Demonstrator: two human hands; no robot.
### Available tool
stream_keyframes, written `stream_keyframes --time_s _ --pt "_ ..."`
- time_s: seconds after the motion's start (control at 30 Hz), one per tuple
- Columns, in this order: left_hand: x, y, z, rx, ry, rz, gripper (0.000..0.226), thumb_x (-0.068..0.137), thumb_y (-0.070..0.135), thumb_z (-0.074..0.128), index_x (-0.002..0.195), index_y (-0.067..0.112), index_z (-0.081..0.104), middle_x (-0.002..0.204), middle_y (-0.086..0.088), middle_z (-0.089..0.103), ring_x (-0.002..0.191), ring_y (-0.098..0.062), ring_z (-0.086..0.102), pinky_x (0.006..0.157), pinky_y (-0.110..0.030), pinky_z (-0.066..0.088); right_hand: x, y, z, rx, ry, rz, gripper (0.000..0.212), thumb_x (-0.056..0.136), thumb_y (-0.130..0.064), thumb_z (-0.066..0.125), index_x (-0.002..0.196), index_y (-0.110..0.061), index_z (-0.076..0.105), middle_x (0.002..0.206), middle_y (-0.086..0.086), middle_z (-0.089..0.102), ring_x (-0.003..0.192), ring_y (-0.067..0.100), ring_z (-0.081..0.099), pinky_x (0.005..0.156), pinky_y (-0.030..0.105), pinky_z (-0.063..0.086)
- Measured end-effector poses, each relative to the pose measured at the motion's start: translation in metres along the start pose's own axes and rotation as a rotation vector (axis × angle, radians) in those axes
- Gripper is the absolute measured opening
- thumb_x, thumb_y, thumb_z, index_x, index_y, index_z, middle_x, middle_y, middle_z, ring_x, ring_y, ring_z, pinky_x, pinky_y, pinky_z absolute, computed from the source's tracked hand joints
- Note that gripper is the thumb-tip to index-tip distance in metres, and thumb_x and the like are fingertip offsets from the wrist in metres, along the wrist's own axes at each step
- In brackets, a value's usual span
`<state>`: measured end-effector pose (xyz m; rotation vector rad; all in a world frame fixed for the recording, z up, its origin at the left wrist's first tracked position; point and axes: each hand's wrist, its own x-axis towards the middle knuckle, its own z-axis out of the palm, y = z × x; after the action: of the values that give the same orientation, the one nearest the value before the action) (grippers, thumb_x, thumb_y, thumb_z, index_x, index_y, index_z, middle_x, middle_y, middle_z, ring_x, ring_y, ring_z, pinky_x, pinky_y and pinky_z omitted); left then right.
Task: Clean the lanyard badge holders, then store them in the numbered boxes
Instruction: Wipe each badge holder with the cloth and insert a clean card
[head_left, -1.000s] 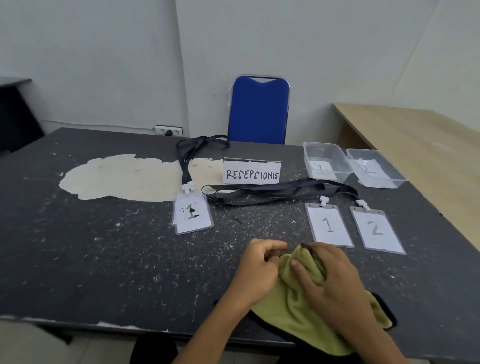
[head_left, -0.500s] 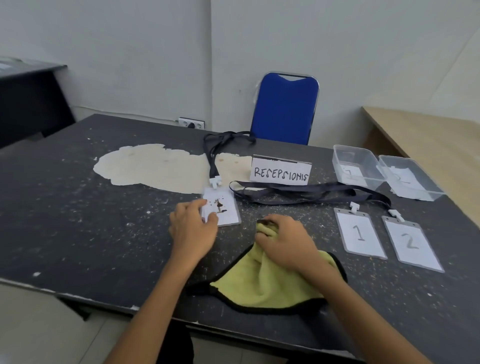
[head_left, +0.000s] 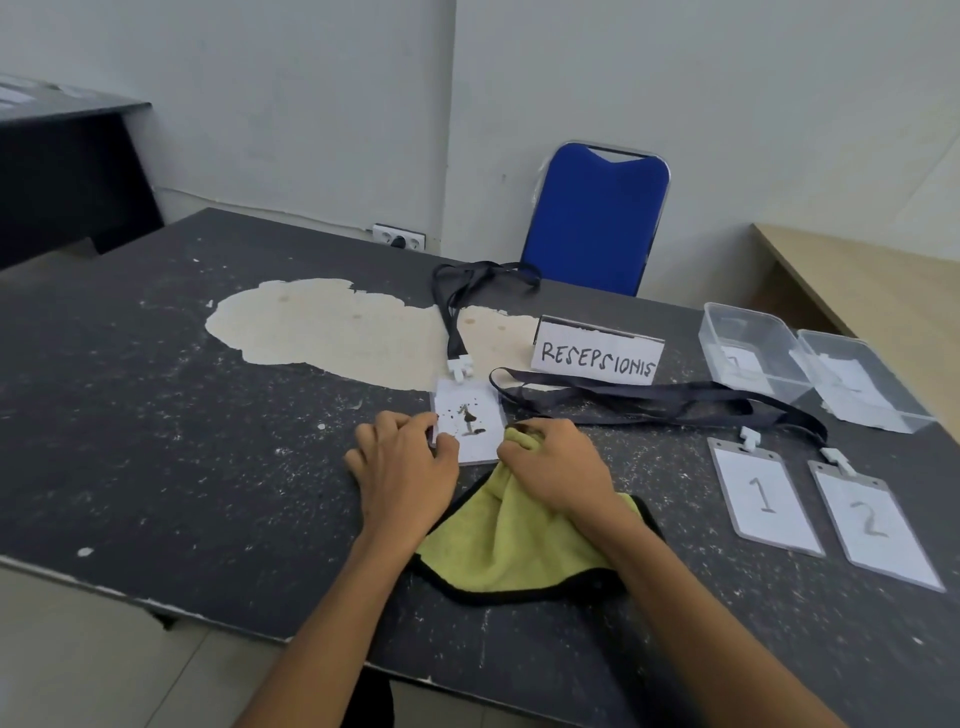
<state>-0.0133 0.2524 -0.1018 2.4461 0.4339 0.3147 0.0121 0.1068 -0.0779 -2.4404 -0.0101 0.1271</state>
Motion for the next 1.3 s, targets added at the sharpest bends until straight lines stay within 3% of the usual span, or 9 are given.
stream_keyframes --time_s 0.27,0.43,0.63,0.77,0.87,0.97,1.1,1.23,1.3 --pt "-0.002 0.000 0.000 -0.170 0.103 0.003 0.026 0.094 0.027 0.045 0.116 0.023 0.058 0.112 0.004 0.061 0.102 -0.015 0.038 0.089 -0.033 0.025 -0.002 0.000 0.002 0.107 0.013 0.063 0.016 0.076 -0.038 0.060 0.081 -0.024 0.065 0.083 -0.006 0.068 0.086 0.020 0.062 0.083 0.038 0.051" --pt "-0.005 0.001 -0.001 -0.264 0.123 -0.007 0.024 0.092 0.023 0.048 0.115 0.022 0.051 0.096 0.013 0.058 0.105 -0.018 0.045 0.089 -0.032 0.023 0.000 -0.005 0.004 0.203 0.017 0.128 0.051 0.058 -0.049 0.055 0.096 -0.018 0.068 0.091 0.001 0.068 0.092 0.024 0.064 0.084 0.040 0.052" --pt "-0.004 0.000 -0.002 -0.374 0.144 -0.013 0.020 0.088 0.022 0.052 0.108 0.023 0.052 0.090 0.013 0.060 0.098 -0.021 0.054 0.098 -0.043 0.035 0.004 -0.006 -0.003 0.358 -0.057 0.159 0.035 0.068 -0.036 0.065 0.091 -0.011 0.070 0.090 0.007 0.070 0.089 0.026 0.067 0.086 0.044 0.055" --pt "-0.005 0.000 -0.001 -0.430 0.201 0.000 0.010 0.087 0.025 0.056 0.096 0.025 0.053 0.084 0.015 0.058 0.084 -0.016 0.059 0.088 -0.048 0.047 -0.001 -0.006 -0.006 0.444 -0.105 0.158 0.037 0.072 -0.030 0.066 0.105 -0.012 0.068 0.100 0.007 0.070 0.090 0.023 0.066 0.087 0.042 0.055" --pt "-0.008 0.003 -0.003 -0.497 0.236 -0.017 0.012 0.089 0.023 0.057 0.099 0.018 0.057 0.086 0.007 0.059 0.081 -0.015 0.058 0.074 -0.035 0.045 -0.006 -0.007 -0.008 0.500 -0.087 0.139 0.018 0.077 -0.023 0.066 0.094 -0.024 0.067 0.095 0.001 0.068 0.090 0.020 0.066 0.087 0.040 0.055" --pt "-0.010 0.005 -0.007 -0.580 0.257 -0.056 0.017 0.089 0.018 0.057 0.106 0.015 0.057 0.086 0.005 0.058 0.079 -0.014 0.058 0.064 -0.028 0.040 -0.012 -0.008 -0.008 0.490 -0.069 0.110 0.022 0.077 -0.022 0.067 0.099 -0.027 0.067 0.098 -0.005 0.067 0.093 0.015 0.063 0.090 0.037 0.053" --pt "-0.013 0.001 -0.013 -0.719 0.162 -0.166 0.030 0.091 0.022 0.055 0.120 0.016 0.057 0.088 0.009 0.060 0.085 -0.015 0.060 0.071 -0.032 0.047 -0.020 -0.007 -0.012 0.542 -0.101 0.093 0.026 0.079 -0.018 0.066 0.104 -0.021 0.070 0.096 -0.005 0.067 0.088 0.012 0.062 0.085 0.029 0.053" --pt "-0.017 -0.005 -0.023 -0.856 0.047 -0.242 0.018 0.090 0.024 0.054 0.079 0.020 0.067 0.072 0.005 0.066 0.076 -0.021 0.063 0.067 -0.037 0.050 -0.033 -0.004 -0.015 0.621 -0.156 0.078 0.022 0.081 -0.014 0.066 0.102 -0.018 0.072 0.096 0.000 0.070 0.088 0.015 0.065 0.082 0.029 0.055" --pt "-0.020 -0.002 -0.030 -0.946 -0.007 -0.285 0.021 0.093 0.023 0.053 0.076 0.016 0.064 0.071 0.001 0.066 0.073 -0.021 0.064 0.059 -0.032 0.048 -0.041 -0.002 -0.020 0.652 -0.181 0.078 0.020 0.081 -0.013 0.066 0.099 -0.017 0.073 0.101 0.003 0.071 0.091 0.016 0.066 0.085 0.029 0.055"
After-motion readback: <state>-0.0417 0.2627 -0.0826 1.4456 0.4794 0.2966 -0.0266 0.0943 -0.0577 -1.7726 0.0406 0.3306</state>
